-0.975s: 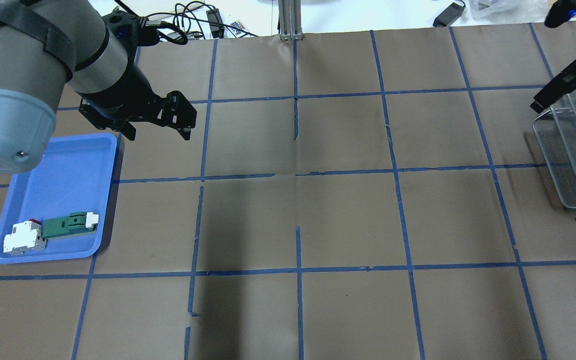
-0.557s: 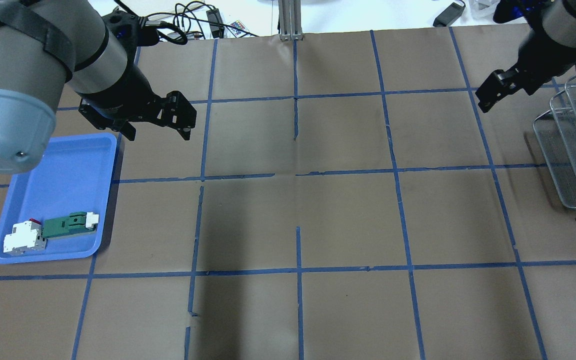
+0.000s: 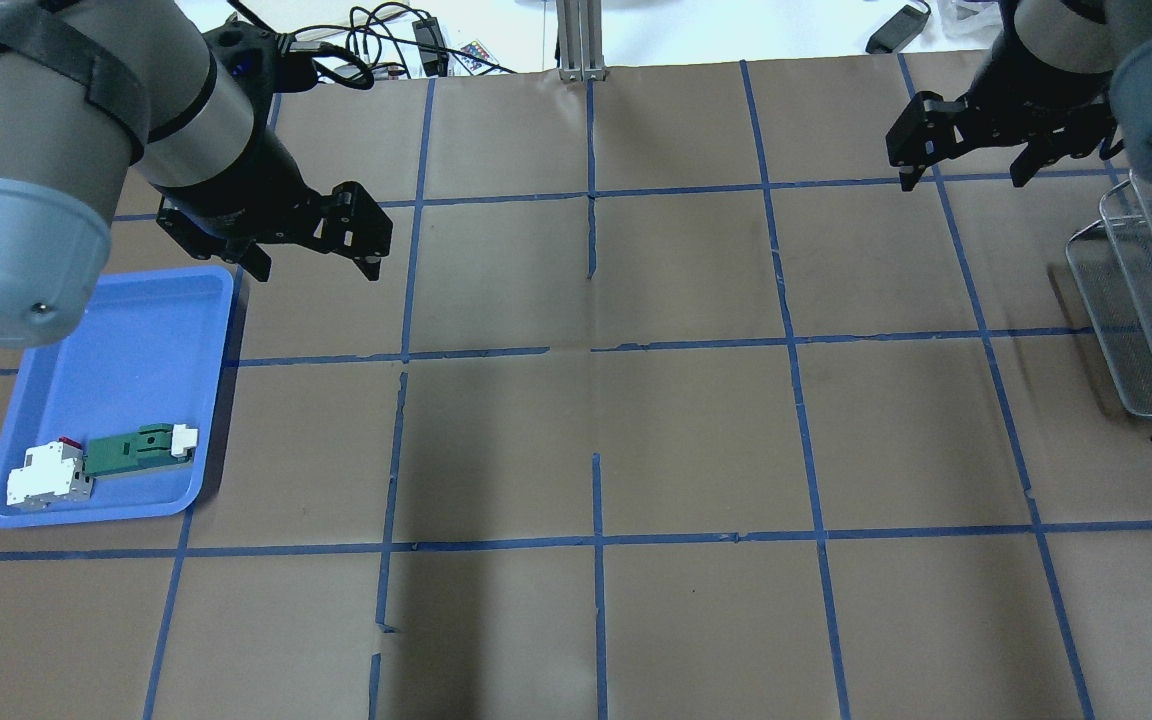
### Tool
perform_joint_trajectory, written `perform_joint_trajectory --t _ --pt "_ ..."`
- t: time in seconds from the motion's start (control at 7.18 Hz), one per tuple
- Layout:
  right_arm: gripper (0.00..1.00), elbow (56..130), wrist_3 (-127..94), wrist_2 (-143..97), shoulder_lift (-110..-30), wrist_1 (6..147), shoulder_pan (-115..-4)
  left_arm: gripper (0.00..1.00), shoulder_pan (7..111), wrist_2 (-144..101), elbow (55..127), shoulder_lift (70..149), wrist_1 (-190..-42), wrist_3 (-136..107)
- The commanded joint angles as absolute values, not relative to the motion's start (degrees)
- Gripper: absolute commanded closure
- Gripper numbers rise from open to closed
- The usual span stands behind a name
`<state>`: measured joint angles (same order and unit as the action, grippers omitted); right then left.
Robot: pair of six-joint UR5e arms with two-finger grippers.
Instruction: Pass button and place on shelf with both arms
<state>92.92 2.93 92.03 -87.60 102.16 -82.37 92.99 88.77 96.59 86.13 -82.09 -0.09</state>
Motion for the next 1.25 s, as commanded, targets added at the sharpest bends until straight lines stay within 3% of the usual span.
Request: perform_joint_trajectory --t 0.0,0.28,1.11 --pt "0.00 93.6 -2.5 97.1 -88.9 95.1 -83.8 0.00 93.0 88.8 96.6 86.1 -82.1 -0.1" --pt "0.00 92.6 -4.0 84.8 -89.8 95.0 -83.9 0.00 93.1 88.8 96.6 86.0 -82.2 -0.1" --pt "0.00 90.2 -8.9 92.3 -90.5 91.6 -91.6 0.00 93.0 88.8 96.7 86.0 -82.2 -0.1"
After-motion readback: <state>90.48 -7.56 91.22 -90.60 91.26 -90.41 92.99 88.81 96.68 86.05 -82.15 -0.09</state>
